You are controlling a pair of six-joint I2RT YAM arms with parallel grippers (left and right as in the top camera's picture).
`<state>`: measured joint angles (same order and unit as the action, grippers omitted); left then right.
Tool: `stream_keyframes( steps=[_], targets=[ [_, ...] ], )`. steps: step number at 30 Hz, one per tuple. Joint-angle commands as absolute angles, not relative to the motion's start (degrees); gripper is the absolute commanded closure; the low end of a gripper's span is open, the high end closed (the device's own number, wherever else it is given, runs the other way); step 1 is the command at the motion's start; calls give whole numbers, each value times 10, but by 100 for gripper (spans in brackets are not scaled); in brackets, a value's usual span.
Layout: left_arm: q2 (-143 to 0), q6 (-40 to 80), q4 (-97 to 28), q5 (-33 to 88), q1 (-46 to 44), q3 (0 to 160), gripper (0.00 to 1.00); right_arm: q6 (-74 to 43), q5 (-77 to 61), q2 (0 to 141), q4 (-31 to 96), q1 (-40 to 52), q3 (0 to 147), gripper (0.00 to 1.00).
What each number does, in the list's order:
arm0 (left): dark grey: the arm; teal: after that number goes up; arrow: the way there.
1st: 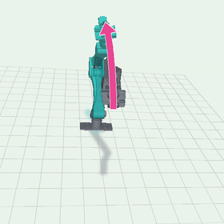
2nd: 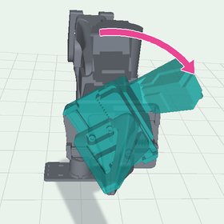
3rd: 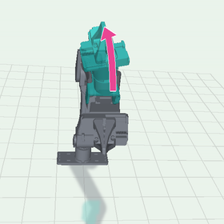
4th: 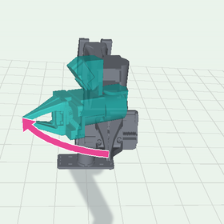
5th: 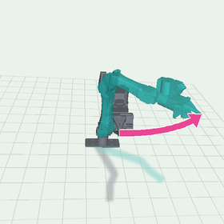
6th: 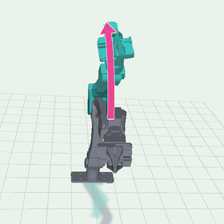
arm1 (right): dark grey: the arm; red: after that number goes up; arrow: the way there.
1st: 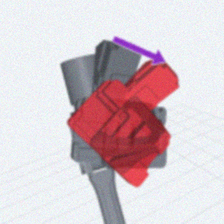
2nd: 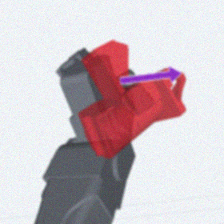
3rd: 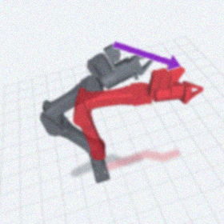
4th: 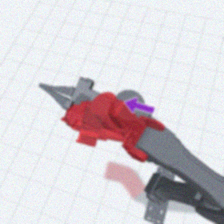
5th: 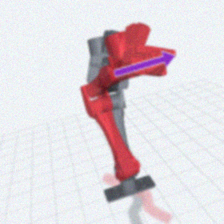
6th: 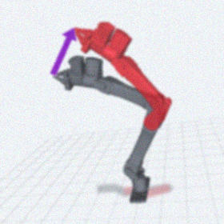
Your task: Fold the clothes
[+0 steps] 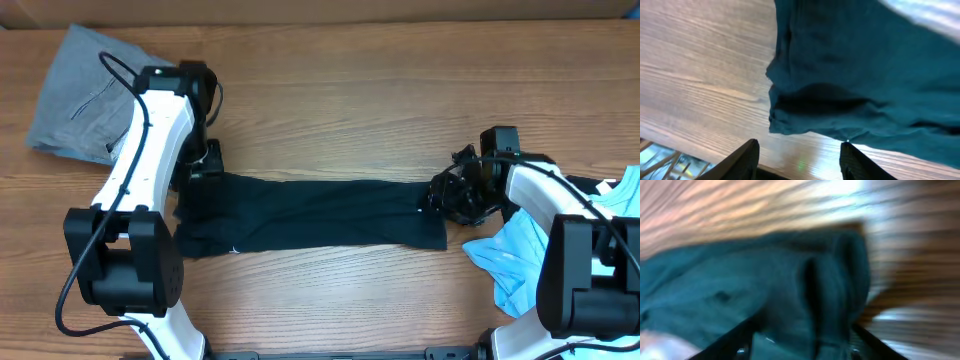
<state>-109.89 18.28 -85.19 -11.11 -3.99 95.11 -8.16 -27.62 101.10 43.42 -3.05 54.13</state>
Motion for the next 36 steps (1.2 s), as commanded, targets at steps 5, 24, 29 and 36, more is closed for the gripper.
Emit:
stream_keyframes(
  steps=[5,24,29,36],
  targets=[
    [-1097,167,-856,-93,-37,989,46,-112,-256,1008,451,-47,540,96],
    [-1097,165,-865,-93,-37,989,51,-171,-97,934,652,131,738,96],
    [-1097,165,-865,-93,-37,989,50,-214,-94,940,589,246,715,96],
    [-1097,167,-865,-86,-37,989,50,-241,-86,980,510,311,715,74]
  ],
)
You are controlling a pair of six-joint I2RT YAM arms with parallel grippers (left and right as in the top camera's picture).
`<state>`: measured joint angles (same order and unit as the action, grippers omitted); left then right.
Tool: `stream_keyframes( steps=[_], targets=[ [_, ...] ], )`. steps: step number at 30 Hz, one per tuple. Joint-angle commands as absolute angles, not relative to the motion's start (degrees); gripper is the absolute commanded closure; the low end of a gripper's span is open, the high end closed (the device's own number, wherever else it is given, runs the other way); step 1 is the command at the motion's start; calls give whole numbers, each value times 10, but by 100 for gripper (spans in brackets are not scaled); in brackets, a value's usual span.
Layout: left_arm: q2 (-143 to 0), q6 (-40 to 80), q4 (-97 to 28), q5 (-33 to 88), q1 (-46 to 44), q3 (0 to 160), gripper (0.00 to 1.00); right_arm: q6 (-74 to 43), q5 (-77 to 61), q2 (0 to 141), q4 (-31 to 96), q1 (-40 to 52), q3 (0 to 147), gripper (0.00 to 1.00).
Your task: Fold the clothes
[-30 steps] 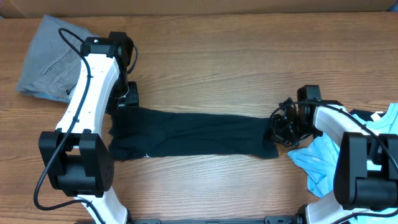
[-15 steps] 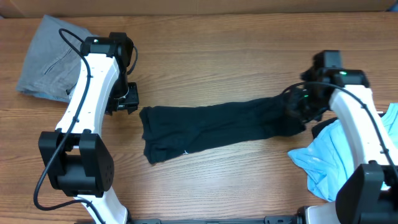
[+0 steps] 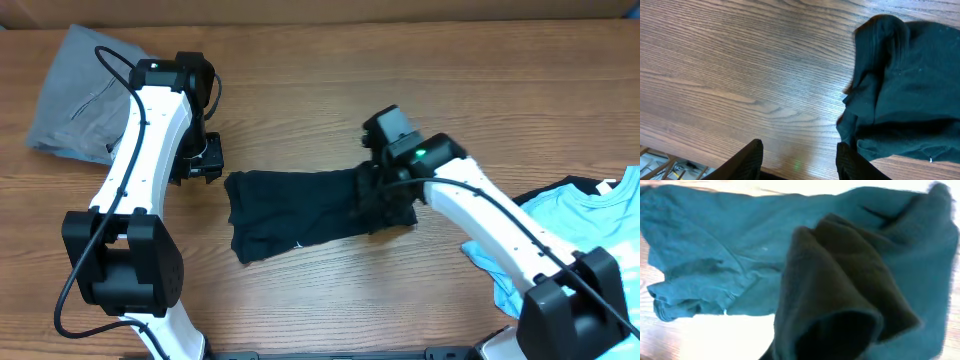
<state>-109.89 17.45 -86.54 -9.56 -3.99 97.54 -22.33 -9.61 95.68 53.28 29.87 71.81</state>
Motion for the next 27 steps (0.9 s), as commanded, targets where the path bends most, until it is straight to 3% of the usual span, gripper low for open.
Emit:
stream_keyframes(
  steps=[1,4,11,18,21,27],
  targets=[
    [-1097,167,-865,-84,-37,989,50,-241,-86,987,503,311,715,67],
    [-1097,167,-867,-83,-37,989,50,-241,-90,990,509,311,715,67],
    [-1097,167,-862,-62,-18,987,34,-241,-90,956,545,281,724,63],
    [-1097,112,-772,111,-10,884,24,-241,-91,952,565,222,724,60],
    [-1097,96,-718,166,-10,822,12,-240,-91,952,567,214,724,60],
    [-1097,90,-630,225,-11,707,8,-236,-90,952,571,211,724,59]
  ],
)
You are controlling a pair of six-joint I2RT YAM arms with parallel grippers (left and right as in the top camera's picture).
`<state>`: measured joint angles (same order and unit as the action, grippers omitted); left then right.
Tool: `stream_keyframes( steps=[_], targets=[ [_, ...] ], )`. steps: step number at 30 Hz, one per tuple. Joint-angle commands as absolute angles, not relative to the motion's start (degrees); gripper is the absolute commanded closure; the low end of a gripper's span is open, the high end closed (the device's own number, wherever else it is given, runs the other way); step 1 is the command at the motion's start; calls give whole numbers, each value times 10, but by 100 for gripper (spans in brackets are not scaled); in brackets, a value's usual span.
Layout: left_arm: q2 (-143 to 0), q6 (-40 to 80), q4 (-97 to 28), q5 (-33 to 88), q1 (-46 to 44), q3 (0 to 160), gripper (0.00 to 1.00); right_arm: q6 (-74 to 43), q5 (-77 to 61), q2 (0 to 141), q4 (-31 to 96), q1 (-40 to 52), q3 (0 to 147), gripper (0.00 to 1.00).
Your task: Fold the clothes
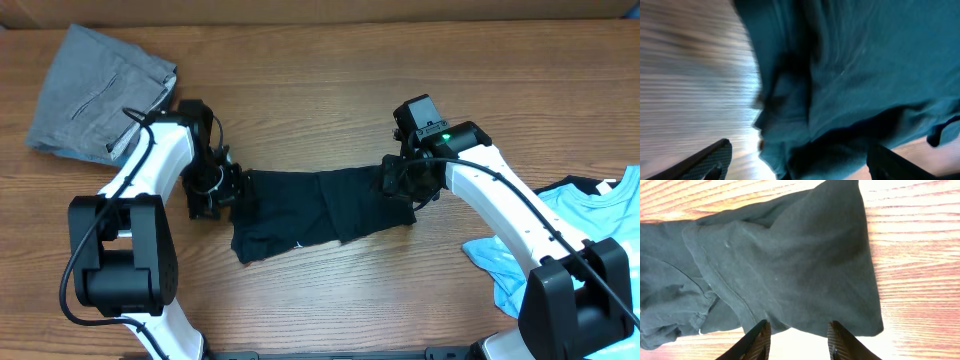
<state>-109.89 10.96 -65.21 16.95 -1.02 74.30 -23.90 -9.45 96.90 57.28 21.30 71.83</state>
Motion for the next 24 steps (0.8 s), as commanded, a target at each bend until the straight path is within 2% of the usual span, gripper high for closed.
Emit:
stream_keyframes(
  steps=[1,4,6,8,10,11,13,15,16,21,24],
  targets=[
    [-1097,90,-614,223,-11,693,7,-236,-90,952,571,211,724,60],
    [-1097,90,-565,223,-13,650,8,-236,-90,952,569,211,724,59],
    [-1097,90,-522,221,-19,619,15,-236,-90,952,567,211,724,59],
    [-1097,90,-493,220,-28,597,27,-236,-90,952,566,211,724,59],
    [-1097,96,-460,218,-44,571,48,-236,-90,952,567,211,724,58],
    [-1097,105,-455,209,-50,564,63,-236,-90,952,567,211,724,59],
    [-1097,124,-457,186,-62,557,75,-236,-90,952,568,211,724,58],
    [-1097,124,-469,172,-64,558,92,-236,-90,952,569,211,724,57],
    [-1097,124,-482,171,-60,561,96,-236,-90,952,569,211,724,56],
    [-1094,123,-620,128,3,640,96,-236,-90,952,574,211,724,55],
    [-1086,106,-728,109,49,743,96,-236,-90,952,573,211,724,55]
  ],
)
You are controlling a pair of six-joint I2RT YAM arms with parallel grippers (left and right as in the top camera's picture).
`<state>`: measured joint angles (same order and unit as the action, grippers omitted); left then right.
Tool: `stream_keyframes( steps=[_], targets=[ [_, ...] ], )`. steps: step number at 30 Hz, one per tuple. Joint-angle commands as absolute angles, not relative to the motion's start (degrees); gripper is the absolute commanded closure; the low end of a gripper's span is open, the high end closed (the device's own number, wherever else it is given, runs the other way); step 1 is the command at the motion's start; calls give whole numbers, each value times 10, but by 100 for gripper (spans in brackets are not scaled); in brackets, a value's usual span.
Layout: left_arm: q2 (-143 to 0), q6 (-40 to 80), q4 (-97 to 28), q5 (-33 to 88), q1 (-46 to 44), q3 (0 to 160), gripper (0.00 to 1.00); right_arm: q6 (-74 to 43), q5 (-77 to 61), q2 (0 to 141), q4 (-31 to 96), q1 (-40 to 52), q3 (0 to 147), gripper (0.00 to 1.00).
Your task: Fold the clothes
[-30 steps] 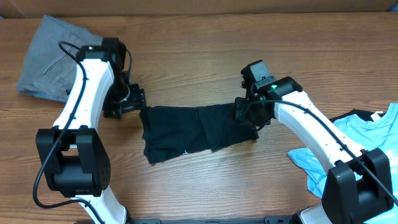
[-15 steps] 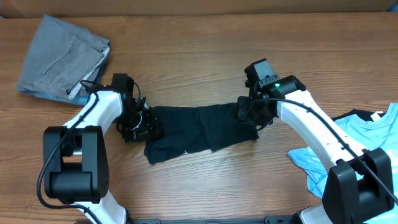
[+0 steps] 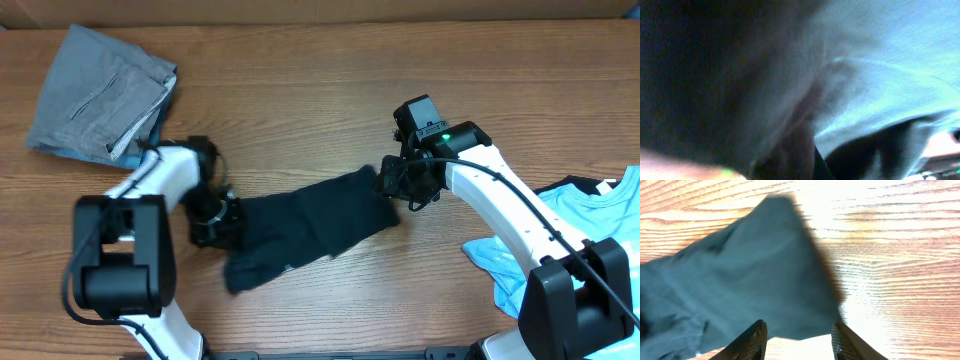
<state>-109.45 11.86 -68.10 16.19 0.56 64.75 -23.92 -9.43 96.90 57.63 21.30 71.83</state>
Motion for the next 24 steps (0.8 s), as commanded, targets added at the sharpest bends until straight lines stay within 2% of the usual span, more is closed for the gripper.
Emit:
stream_keyframes(
  steps=[1,4,7,12,15,19,21,24],
  targets=[
    [-1083,99,-757,108,58,782,96,-236,-90,952,573,211,724,55],
    [-1079,96,-813,112,63,879,96,-236,-90,952,572,211,724,55],
    [-1079,99,-853,134,28,987,96,-236,-90,952,570,211,724,55],
    [-1080,131,-826,133,-69,992,96,-236,-90,952,569,211,724,54],
    [-1080,180,-768,126,-166,975,96,-236,-90,952,569,211,724,54],
    [-1080,228,-726,106,-231,951,95,-236,-90,952,569,211,724,54],
    [-1080,250,-710,96,-256,936,93,-236,-90,952,569,211,724,54],
    [-1080,274,-675,96,-292,905,79,-236,-90,952,568,211,724,54]
  ],
)
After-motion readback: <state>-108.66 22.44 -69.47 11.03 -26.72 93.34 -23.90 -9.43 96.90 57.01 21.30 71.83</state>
